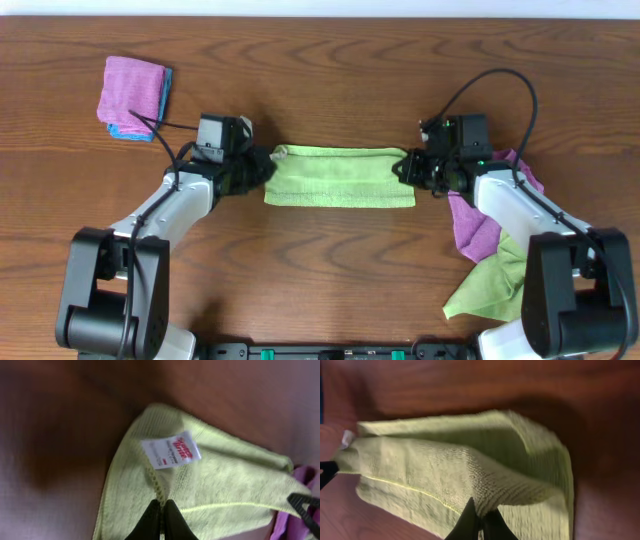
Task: Fold the cloth
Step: 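Lift the folded cloth ends with both grippers and pull them apart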
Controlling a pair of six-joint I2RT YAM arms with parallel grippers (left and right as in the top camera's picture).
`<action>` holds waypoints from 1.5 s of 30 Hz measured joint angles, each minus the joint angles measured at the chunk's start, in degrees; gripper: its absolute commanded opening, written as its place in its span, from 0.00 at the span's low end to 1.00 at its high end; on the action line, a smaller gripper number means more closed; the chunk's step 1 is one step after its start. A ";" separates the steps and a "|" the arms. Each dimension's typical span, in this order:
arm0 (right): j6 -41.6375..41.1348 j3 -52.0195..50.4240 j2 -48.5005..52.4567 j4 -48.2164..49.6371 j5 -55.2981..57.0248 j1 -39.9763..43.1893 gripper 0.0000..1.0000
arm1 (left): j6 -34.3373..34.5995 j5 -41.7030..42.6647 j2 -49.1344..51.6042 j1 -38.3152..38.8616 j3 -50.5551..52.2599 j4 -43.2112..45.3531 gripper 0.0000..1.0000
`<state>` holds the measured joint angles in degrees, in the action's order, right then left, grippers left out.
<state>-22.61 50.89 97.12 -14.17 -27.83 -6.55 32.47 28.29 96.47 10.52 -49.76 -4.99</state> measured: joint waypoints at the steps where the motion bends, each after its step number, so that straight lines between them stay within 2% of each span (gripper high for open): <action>1: -0.22 0.46 0.00 0.24 0.09 0.07 0.02 | 0.48 -0.02 0.00 -0.11 -0.02 1.33 0.06; 11: -0.83 0.92 0.00 2.99 1.57 0.70 0.02 | 2.10 0.02 1.18 -0.24 -0.11 7.02 0.06; 23: -0.92 0.92 0.00 9.18 2.10 0.70 0.02 | 2.25 0.74 5.77 -0.92 -5.79 6.88 0.06; 32: -1.01 0.94 0.02 2.67 2.10 0.70 0.01 | 1.36 1.97 5.77 -1.01 -6.19 -1.88 0.06; 39: -1.01 0.94 0.02 0.11 2.10 0.70 0.02 | 0.44 2.43 5.77 -1.01 -6.19 -4.02 0.06; 41: -1.25 0.94 0.02 -0.92 2.10 0.70 0.20 | 0.31 2.47 5.77 -1.01 -6.19 -4.44 0.06; 42: -1.33 0.94 0.02 -1.55 2.14 0.70 0.44 | 0.28 2.60 5.77 -1.01 -6.19 -4.79 0.18; 43: -0.96 0.94 0.02 -2.25 2.10 0.70 0.67 | 0.00 2.78 5.77 -1.01 -6.19 -5.14 0.58; 44: -1.03 0.94 0.02 -2.82 2.12 0.70 0.81 | -0.04 3.06 5.77 -1.01 -6.19 -5.42 0.72; 45: -0.92 0.94 0.02 -3.48 2.14 0.70 0.81 | -0.17 3.52 5.77 -1.01 -6.21 -5.79 0.86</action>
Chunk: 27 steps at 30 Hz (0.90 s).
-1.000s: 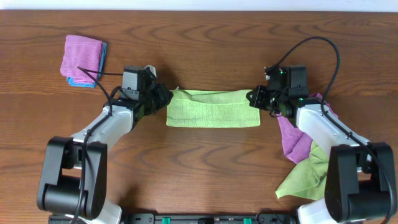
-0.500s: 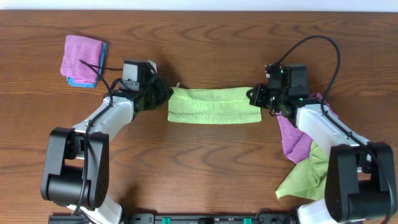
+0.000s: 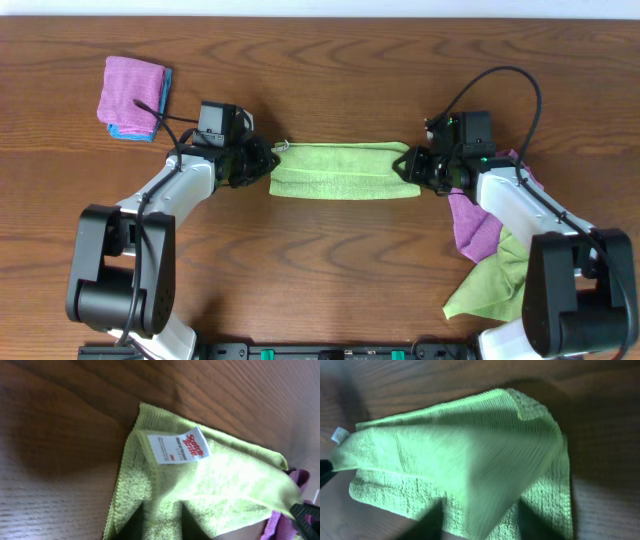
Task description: Fold the cloth
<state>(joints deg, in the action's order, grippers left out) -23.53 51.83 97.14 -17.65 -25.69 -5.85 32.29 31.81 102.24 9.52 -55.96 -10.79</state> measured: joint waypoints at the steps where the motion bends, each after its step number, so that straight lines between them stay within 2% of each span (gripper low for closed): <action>1: 0.50 0.00 0.00 -1.07 0.02 0.00 0.81 | -0.57 0.90 0.00 -0.04 -0.09 -1.64 0.97; 2: 0.87 0.02 0.00 -1.73 0.00 0.00 0.79 | -1.14 1.49 0.00 -0.20 -0.17 -3.63 0.97; 3: 1.31 0.04 0.00 -2.43 0.00 0.02 0.70 | -1.55 1.81 0.00 -0.35 -0.22 -5.33 0.95; 5: 2.19 0.04 0.00 -3.34 -0.13 0.28 0.19 | -2.67 2.23 -0.02 -0.76 -0.22 -7.61 0.86; 6: 2.21 0.09 0.00 -3.58 -0.33 0.55 0.02 | -3.19 2.32 -0.13 -0.96 -0.24 -8.33 0.80; 7: 2.27 0.22 0.00 -4.02 -0.48 0.90 0.02 | -3.67 2.45 -0.52 -1.20 -0.26 -9.22 0.71; 9: 2.27 0.94 -0.11 -5.07 -0.92 1.86 0.02 | -5.05 2.60 -2.32 -1.51 -0.35 -10.12 0.25; 10: 2.29 1.51 -0.24 -5.49 -1.11 2.29 0.02 | -5.62 2.51 -3.50 -1.57 -0.44 -10.08 0.06; 14: 2.93 3.93 -2.40 -5.90 -1.22 3.02 0.02 | -7.08 1.27 -10.08 -1.05 -1.99 -8.48 0.06; 18: 3.39 5.77 -4.50 -5.86 1.90 1.86 0.01 | -7.74 -2.86 -12.46 1.73 -3.41 -6.54 0.06; 23: 3.21 5.97 -4.20 -8.20 9.51 -0.96 0.01 | -8.81 -15.61 -8.44 9.79 -3.45 -6.64 0.06; 27: 3.17 5.97 -4.11 -8.35 12.28 -0.98 0.01 | -8.68 -20.15 -3.63 12.20 -3.45 -4.66 0.06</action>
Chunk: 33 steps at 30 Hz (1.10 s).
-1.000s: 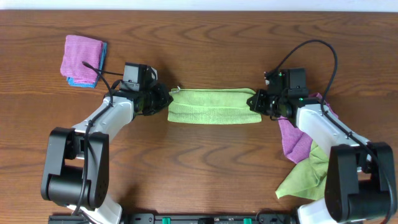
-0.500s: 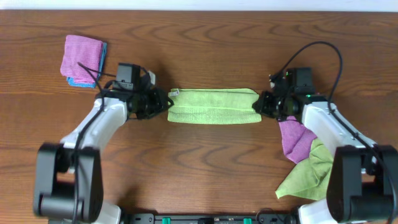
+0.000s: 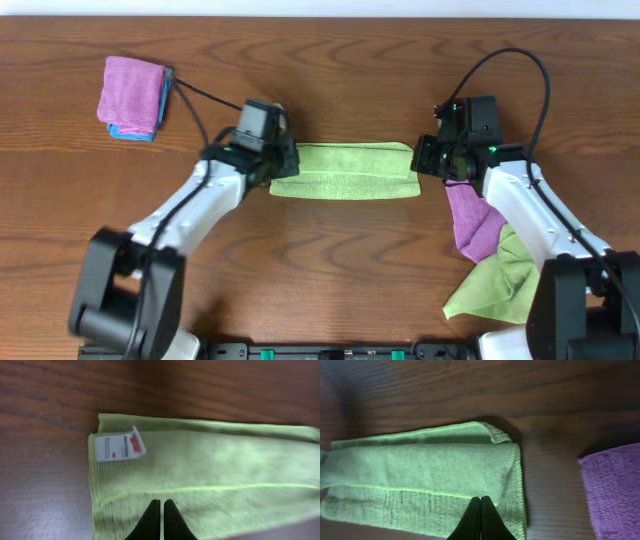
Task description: Fold the cloth
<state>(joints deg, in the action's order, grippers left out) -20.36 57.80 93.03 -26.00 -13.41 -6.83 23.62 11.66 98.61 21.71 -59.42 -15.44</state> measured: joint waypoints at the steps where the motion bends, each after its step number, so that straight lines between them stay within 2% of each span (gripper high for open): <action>1: 0.00 0.00 0.02 -0.02 0.28 0.00 0.01 | 0.13 -0.68 1.33 0.20 0.00 0.57 0.05; 13: 0.00 0.00 0.02 -0.90 1.53 0.00 0.02 | 0.59 -3.13 8.72 0.20 -0.20 1.03 0.06; 23: 0.00 0.00 0.52 -1.20 1.66 0.00 0.02 | -0.39 -7.23 8.85 -1.51 -2.54 -8.48 0.06; 24: 0.00 0.00 0.85 -1.18 1.57 0.00 0.06 | -0.81 -7.37 8.76 -2.25 -2.54 -8.90 0.06; 26: -0.02 0.00 2.05 -1.05 0.92 0.00 0.33 | -1.53 -7.41 8.66 -3.78 -2.54 -9.25 0.06; 29: 1.53 0.00 5.27 1.62 -2.89 0.07 0.64 | -2.56 -7.13 8.63 -5.40 -2.54 -9.33 0.06; 33: 3.52 0.00 10.73 6.45 -11.98 1.03 0.79 | -3.04 -6.91 8.63 -5.81 -2.54 -9.40 0.06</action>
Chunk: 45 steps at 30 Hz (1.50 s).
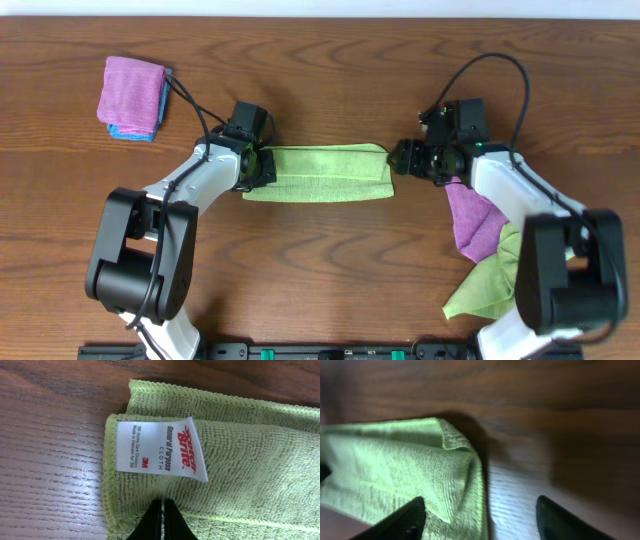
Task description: Fold the cloth
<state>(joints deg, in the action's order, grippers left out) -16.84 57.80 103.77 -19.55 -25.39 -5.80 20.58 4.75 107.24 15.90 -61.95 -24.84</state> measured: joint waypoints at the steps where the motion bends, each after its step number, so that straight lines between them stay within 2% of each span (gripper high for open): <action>1: 0.52 0.00 1.81 0.74 -2.82 0.59 0.81 | -0.07 0.02 0.00 0.00 0.00 -0.02 0.06; 3: 0.96 0.28 3.43 1.42 -6.91 1.51 0.85 | -0.09 0.22 0.00 -0.02 0.00 0.09 0.06; 7: 1.40 0.76 4.96 2.40 -12.24 1.99 0.85 | -0.09 0.66 0.00 -0.13 0.04 0.31 0.06; 14: 1.60 1.55 7.58 2.99 -19.02 0.42 0.80 | -0.11 1.42 0.00 -0.44 0.09 0.46 0.06; 17: 1.75 1.62 8.07 3.04 -20.09 -1.11 0.73 | -0.09 1.73 0.00 -0.50 0.11 0.52 0.06; 20: 1.90 1.60 8.63 3.39 -20.15 -2.91 0.47 | -0.09 2.25 0.00 -0.63 0.13 0.57 0.06; 24: 1.09 1.36 10.05 3.58 -18.64 -3.80 0.03 | -0.11 2.75 0.00 -0.87 0.07 0.11 0.06; 28: -0.24 2.01 10.67 0.20 -18.32 -2.64 0.02 | -0.15 3.67 -0.11 -1.18 -2.08 -6.95 0.06; 33: 0.39 8.39 10.71 -12.90 -14.34 0.09 0.01 | -0.50 3.85 -5.40 -2.75 -8.70 -18.05 0.06; 37: 2.19 16.72 10.67 -26.86 -4.74 0.96 0.02 | -0.55 3.87 -16.41 -4.57 -14.27 -23.65 0.06; 41: 2.93 25.94 10.56 -39.19 8.00 0.59 0.02 | -0.52 3.85 -26.97 -6.64 -15.61 -29.42 0.06; 45: 2.91 33.46 10.03 -44.54 18.78 -1.99 0.01 | -0.50 3.91 -32.89 -7.45 -15.58 -34.42 0.06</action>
<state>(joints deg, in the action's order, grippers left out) -13.93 91.26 113.80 -64.10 -6.61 -7.79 20.08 8.67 74.35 8.45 -77.54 -59.27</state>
